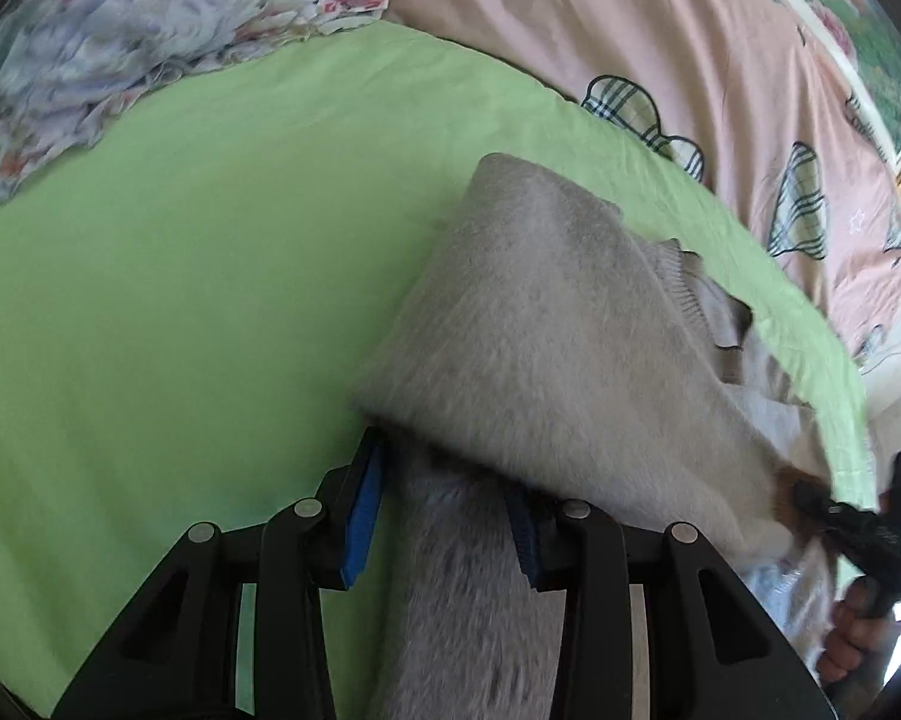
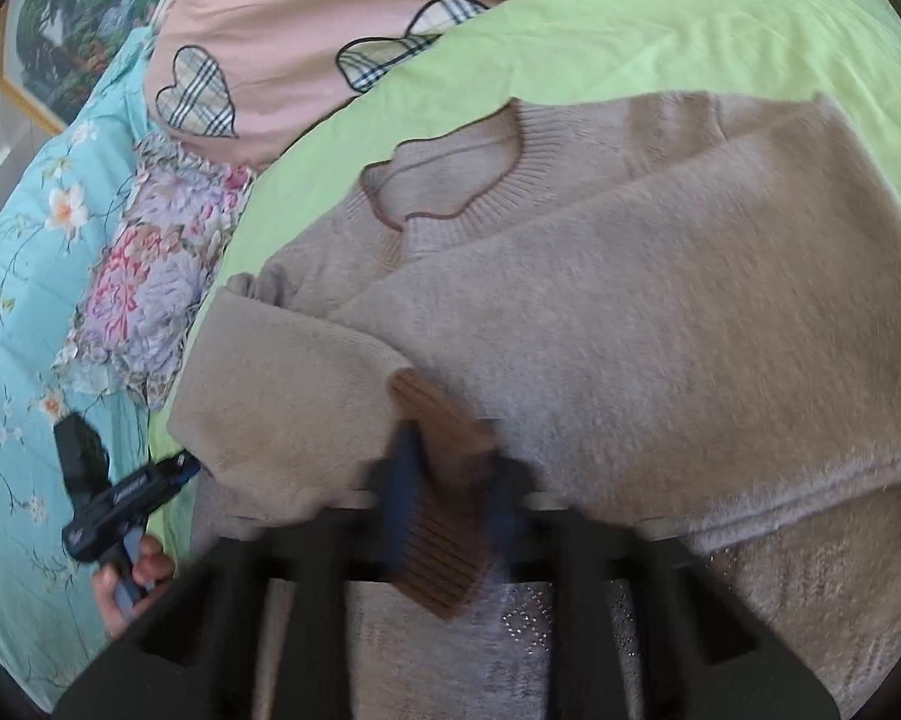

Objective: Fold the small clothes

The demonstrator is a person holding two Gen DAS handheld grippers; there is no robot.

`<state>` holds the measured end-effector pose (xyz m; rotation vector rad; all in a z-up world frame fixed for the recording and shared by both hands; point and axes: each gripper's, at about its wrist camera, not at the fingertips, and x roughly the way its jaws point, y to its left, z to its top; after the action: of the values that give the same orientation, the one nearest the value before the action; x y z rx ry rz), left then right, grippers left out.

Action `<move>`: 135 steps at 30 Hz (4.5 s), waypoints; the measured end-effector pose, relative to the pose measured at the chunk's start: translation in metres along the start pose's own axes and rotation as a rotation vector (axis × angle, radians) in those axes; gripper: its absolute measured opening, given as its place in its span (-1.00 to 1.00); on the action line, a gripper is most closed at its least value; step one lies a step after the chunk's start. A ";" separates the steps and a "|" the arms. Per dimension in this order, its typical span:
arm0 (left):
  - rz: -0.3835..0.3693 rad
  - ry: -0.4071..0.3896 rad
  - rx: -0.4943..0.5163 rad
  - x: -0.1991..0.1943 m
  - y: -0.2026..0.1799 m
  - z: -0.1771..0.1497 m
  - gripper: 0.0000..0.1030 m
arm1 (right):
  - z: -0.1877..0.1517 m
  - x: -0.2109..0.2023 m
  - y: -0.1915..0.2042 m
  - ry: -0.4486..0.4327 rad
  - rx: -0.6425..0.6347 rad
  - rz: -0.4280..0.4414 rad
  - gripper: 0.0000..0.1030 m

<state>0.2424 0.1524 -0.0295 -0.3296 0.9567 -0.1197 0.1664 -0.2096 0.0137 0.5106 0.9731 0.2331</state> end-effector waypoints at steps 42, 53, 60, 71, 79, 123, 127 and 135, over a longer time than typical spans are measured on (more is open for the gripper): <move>-0.019 -0.130 -0.160 -0.018 -0.009 -0.048 -0.39 | 0.075 0.038 0.095 0.142 -0.128 0.255 0.31; -0.070 -0.160 -0.152 -0.015 -0.008 -0.048 -0.22 | 0.100 0.221 0.148 0.669 -0.138 0.407 0.36; -0.085 -0.181 -0.136 -0.012 -0.009 -0.050 -0.14 | 0.127 0.245 0.189 0.461 -0.087 0.575 0.37; -0.290 -0.085 -0.140 -0.020 0.000 -0.045 -0.09 | 0.144 0.156 0.144 0.196 -0.101 0.422 0.37; -0.283 -0.091 -0.011 -0.054 -0.006 -0.031 0.22 | 0.082 0.011 0.009 0.022 -0.028 0.120 0.37; 0.094 0.043 0.143 -0.023 -0.048 -0.028 0.12 | -0.032 -0.129 -0.057 -0.192 0.037 -0.261 -0.37; 0.056 0.052 0.138 -0.048 -0.047 -0.059 0.12 | -0.055 -0.139 -0.046 -0.187 0.027 -0.220 -0.36; -0.026 0.045 0.192 -0.101 -0.044 -0.125 0.12 | -0.102 -0.154 -0.039 -0.171 -0.002 -0.181 -0.29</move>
<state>0.0841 0.1076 -0.0020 -0.1628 0.9773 -0.2415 -0.0049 -0.2745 0.0595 0.4306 0.8463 0.0276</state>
